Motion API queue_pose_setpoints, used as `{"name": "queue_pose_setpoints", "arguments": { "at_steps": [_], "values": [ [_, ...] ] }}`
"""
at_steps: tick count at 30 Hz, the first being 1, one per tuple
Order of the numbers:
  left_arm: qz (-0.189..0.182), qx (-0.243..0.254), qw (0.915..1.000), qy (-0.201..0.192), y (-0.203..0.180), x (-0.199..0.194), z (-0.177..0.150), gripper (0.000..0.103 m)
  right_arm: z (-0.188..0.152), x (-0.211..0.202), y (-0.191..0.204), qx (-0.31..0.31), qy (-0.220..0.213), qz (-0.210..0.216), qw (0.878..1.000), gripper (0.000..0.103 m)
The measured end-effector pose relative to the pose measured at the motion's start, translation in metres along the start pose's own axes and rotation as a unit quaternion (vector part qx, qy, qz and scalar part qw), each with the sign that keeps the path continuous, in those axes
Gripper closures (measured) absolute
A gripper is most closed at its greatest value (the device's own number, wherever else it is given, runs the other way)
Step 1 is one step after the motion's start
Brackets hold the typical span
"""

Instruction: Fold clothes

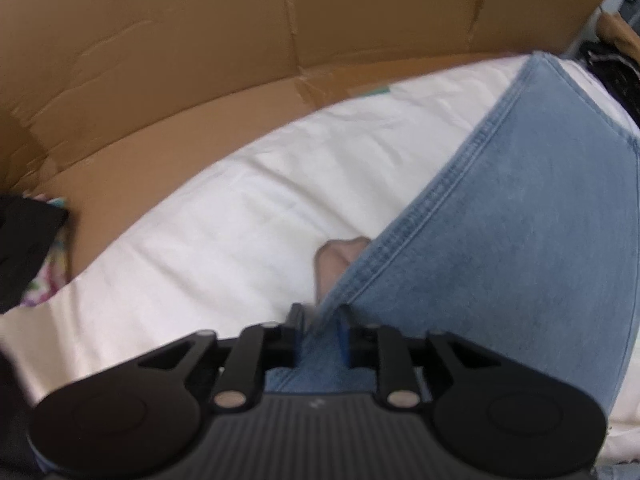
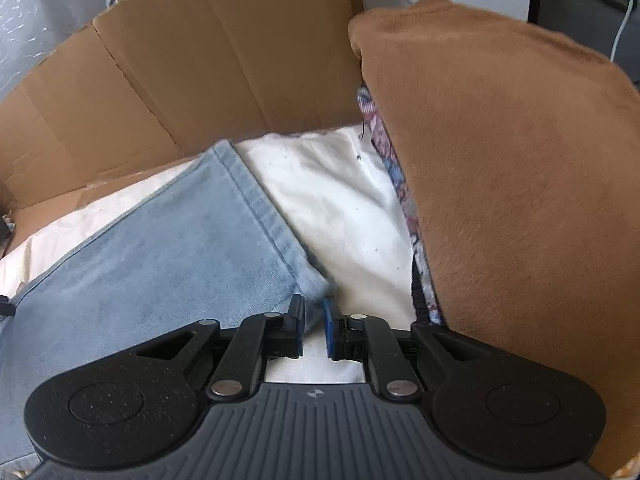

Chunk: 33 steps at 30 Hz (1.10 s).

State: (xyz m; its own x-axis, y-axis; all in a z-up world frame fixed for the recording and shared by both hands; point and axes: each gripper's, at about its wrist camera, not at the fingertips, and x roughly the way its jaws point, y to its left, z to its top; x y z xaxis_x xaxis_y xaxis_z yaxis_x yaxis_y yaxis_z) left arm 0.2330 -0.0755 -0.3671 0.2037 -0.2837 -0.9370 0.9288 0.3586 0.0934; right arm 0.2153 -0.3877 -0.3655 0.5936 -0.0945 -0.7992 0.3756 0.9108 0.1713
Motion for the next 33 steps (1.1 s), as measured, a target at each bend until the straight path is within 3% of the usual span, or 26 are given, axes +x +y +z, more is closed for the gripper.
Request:
{"name": "queue_pose_setpoints", "arguments": {
  "at_steps": [3, 7, 12, 20, 22, 27, 30, 33],
  "values": [
    [0.002, -0.017, 0.9998, -0.011, 0.007, -0.03, -0.008, 0.08, -0.001, -0.013, 0.003, 0.004, -0.019, 0.003, 1.0, 0.09],
    [0.002, -0.039, 0.9988, -0.03, 0.018, -0.073, -0.024, 0.067, -0.01, -0.028, 0.013, 0.017, -0.031, 0.028, 0.999, 0.088],
    [-0.002, -0.055, 0.998, -0.033, 0.032, -0.104, -0.053, 0.061, -0.024, -0.039, 0.04, -0.008, -0.01, 0.079, 0.997, 0.081],
    [0.025, -0.105, 0.9937, -0.028, 0.051, -0.132, -0.12, 0.061, -0.047, -0.065, 0.083, -0.05, -0.005, 0.139, 0.989, 0.068],
    [0.038, -0.119, 0.9917, -0.031, 0.049, -0.138, -0.138, 0.061, -0.055, -0.071, 0.095, -0.072, 0.002, 0.162, 0.984, 0.06],
    [0.076, -0.161, 0.9834, -0.035, 0.037, -0.156, -0.182, 0.059, -0.075, -0.078, 0.125, -0.114, 0.029, 0.21, 0.971, 0.06],
    [0.122, -0.199, 0.9719, -0.025, 0.022, -0.163, -0.206, 0.046, -0.087, -0.081, 0.143, -0.137, 0.044, 0.236, 0.961, 0.06],
    [0.129, -0.239, 0.9622, -0.018, 0.006, -0.163, -0.23, 0.045, -0.099, -0.084, 0.161, -0.16, 0.059, 0.262, 0.95, 0.06]
  ]
}}
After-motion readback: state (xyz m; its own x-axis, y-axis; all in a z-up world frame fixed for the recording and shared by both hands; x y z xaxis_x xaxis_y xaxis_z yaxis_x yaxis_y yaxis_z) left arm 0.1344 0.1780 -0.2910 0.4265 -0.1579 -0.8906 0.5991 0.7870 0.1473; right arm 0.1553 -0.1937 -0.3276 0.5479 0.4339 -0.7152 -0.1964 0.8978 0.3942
